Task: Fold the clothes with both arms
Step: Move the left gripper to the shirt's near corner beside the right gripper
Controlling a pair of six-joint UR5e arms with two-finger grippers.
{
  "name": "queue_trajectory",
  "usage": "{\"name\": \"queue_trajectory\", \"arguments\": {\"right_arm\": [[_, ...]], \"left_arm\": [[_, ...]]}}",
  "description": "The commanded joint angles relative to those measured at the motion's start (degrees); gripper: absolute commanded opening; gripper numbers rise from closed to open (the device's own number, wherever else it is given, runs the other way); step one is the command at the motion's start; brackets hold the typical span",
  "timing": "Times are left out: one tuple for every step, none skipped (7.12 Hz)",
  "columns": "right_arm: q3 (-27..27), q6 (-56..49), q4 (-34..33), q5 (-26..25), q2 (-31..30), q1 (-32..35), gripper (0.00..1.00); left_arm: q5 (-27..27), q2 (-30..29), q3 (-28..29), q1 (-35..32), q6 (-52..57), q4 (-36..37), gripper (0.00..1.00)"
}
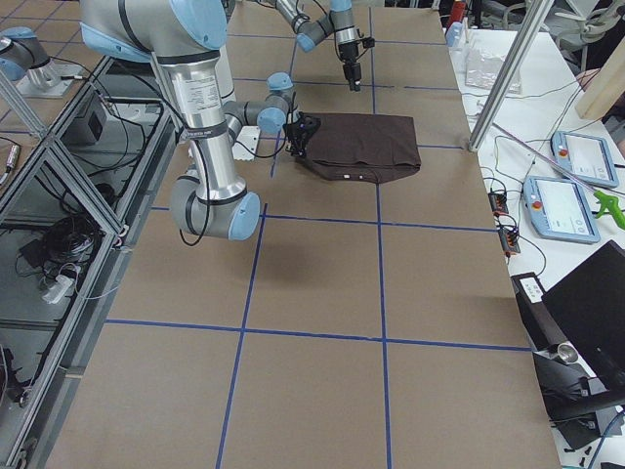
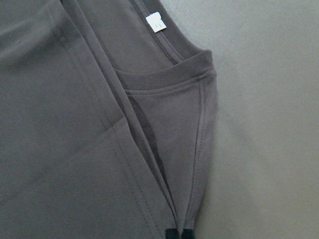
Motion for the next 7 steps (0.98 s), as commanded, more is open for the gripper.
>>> {"name": "queue_trajectory", "arguments": {"right_arm": [[1.7, -0.1, 0.0, 0.0, -0.8, -0.8, 0.00], [1.6, -0.1, 0.0, 0.1, -1.0, -0.9, 0.00], [1.7, -0.1, 0.0, 0.1, -0.9, -0.9, 0.00], [1.6, -0.1, 0.0, 0.1, -0.9, -1.0, 0.00], [1.6, -0.1, 0.0, 0.1, -0.9, -1.0, 0.00], [1.5, -0.1, 0.0, 0.1, -0.8, -1.0, 0.00], [1.6, -0.1, 0.0, 0.1, -0.8, -1.0, 0.00]], "left_arm": [[8.5, 8.8, -8.9, 10.7, -6.8, 1.2, 0.64], [11.4, 8.7, -8.9, 14.7, -8.3, 4.4, 0.64], [13.6, 8.6, -9.1, 17.5, -10.6, 5.8, 0.64], [15.7, 9.1, -8.2, 20.1, -10.7, 6.1, 0.64], [15.9, 8.5, -7.1, 20.9, -10.8, 6.5, 0.64], [15.9, 8.5, -6.8, 22.0, -10.8, 6.5, 0.63], [15.9, 8.3, -6.8, 22.0, -10.8, 6.9, 0.53]]}}
